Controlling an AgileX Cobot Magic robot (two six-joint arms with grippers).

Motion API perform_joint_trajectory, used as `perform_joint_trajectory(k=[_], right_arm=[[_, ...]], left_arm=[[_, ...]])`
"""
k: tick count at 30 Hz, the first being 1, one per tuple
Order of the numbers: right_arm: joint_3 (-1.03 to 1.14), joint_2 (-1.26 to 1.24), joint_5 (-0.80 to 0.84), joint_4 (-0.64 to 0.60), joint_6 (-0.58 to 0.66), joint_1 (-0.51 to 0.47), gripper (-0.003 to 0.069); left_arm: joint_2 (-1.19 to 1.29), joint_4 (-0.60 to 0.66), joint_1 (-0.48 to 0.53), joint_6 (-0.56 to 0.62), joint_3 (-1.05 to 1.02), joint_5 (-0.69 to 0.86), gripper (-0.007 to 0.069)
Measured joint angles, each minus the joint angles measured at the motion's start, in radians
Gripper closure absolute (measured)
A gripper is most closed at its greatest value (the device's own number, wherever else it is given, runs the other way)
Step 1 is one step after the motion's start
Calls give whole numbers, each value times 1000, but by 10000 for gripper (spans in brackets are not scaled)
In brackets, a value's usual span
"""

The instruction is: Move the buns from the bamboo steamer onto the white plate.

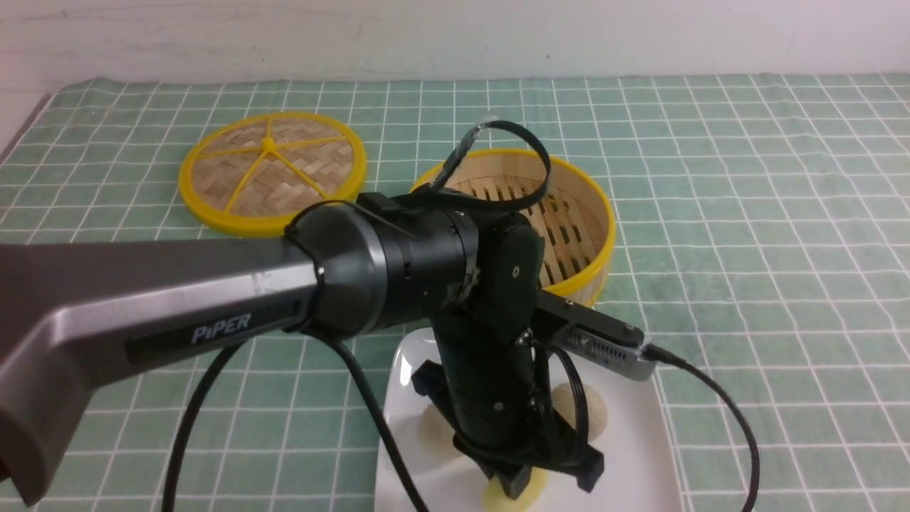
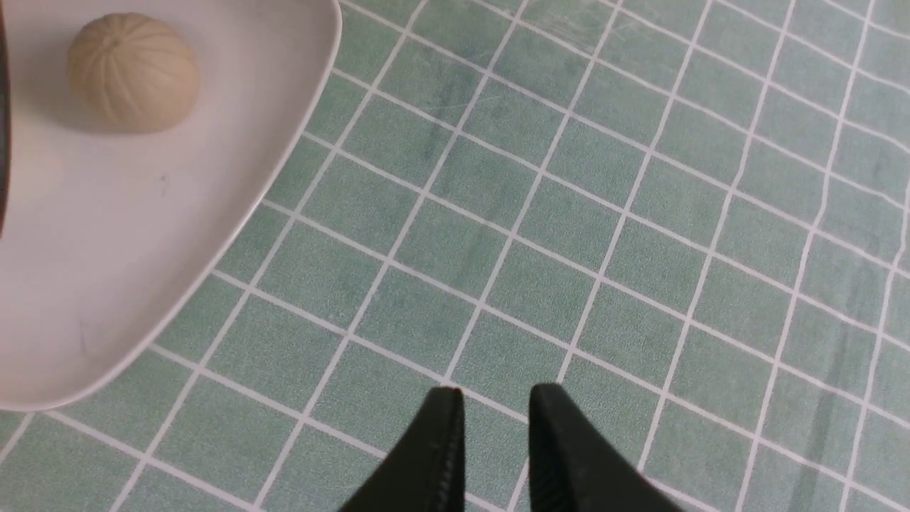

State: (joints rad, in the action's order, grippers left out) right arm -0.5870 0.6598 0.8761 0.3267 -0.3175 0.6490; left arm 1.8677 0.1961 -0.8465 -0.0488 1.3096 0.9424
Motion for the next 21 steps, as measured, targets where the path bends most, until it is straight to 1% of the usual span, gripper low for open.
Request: perform_joint_trajectory(k=[1,2,4,6,8,10,12,13,15,16,18,21], right_arm=[[0,0,0,0,0,0,494],[0,0,0,0,0,0,492],[0,0,0,0,0,0,490],[0,0,0,0,0,0,488],[0,0,0,0,0,0,486],[0,0,1,0,0,0,484],[0,0,14,0,1,0,484],[0,0,17,0,3,0,484],[-16,0,92,1,18,0,482],[-28,0,129,1,24,0,481],[-80,-7,260,0,36,0,482],[-144,-33,346,-1,42,0,482]], left_arm=[[0,0,0,0,0,-2,572],[0,0,0,2,0,-18,545],[0,0,0,2,0,-27,515],[0,-3,0,2,0,-32,460],[0,-6,0,2,0,-33,379],[0,-8,0,2,0,-33,321],[0,-9,0,2,0,-33,271],[0,-9,0,2,0,-33,266],[0,-18,0,2,11,-17,223],[0,-20,0,2,21,-7,214],[0,-34,2,2,62,24,203],[0,-62,3,2,123,59,199]])
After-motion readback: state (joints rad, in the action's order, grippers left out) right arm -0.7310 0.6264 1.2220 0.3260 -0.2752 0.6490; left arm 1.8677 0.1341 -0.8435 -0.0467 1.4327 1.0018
